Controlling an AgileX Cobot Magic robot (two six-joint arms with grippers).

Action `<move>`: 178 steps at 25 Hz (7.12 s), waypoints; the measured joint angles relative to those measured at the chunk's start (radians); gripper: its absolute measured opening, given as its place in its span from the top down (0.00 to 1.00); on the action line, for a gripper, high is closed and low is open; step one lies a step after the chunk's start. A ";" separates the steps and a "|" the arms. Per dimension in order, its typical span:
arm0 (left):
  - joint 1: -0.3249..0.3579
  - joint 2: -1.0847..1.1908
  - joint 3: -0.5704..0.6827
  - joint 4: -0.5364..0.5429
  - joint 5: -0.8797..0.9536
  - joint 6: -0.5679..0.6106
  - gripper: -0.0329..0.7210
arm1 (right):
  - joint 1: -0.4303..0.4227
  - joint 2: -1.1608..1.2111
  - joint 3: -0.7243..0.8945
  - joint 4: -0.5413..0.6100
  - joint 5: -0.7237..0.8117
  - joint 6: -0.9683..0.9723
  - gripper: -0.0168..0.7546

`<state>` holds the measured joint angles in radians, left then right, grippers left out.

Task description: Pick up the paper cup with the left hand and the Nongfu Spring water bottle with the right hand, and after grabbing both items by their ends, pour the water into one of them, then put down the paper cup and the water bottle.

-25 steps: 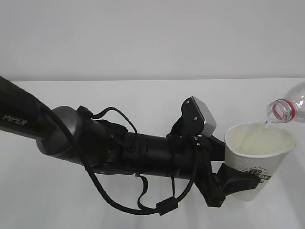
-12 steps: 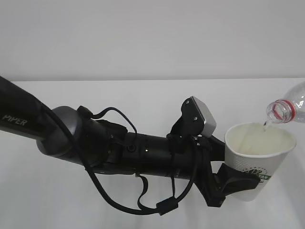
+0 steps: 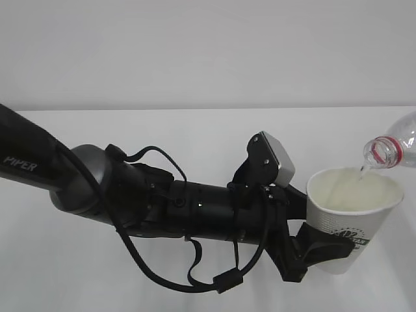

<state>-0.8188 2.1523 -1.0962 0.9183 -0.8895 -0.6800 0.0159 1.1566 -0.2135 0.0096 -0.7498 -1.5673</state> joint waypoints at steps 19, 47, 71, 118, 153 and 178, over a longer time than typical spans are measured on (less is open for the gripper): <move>0.000 0.000 0.000 0.000 0.002 0.000 0.31 | 0.000 0.000 0.000 0.000 0.000 -0.004 0.49; 0.000 0.001 0.000 0.000 0.004 0.000 0.31 | 0.000 0.000 -0.002 0.000 -0.007 -0.017 0.49; 0.000 0.001 0.000 0.000 0.007 0.000 0.31 | 0.000 0.000 -0.002 0.000 -0.009 -0.018 0.49; 0.000 0.005 0.000 0.000 0.011 0.000 0.32 | 0.000 0.000 -0.002 0.000 -0.016 -0.020 0.49; 0.000 0.005 0.000 0.000 0.011 0.000 0.32 | 0.000 0.000 -0.002 0.009 -0.016 0.345 0.49; 0.000 0.005 0.000 0.000 0.011 0.000 0.32 | 0.000 0.012 -0.002 0.012 -0.016 1.201 0.49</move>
<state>-0.8188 2.1574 -1.0962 0.9183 -0.8788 -0.6800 0.0159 1.1686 -0.2151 0.0213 -0.7656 -0.3661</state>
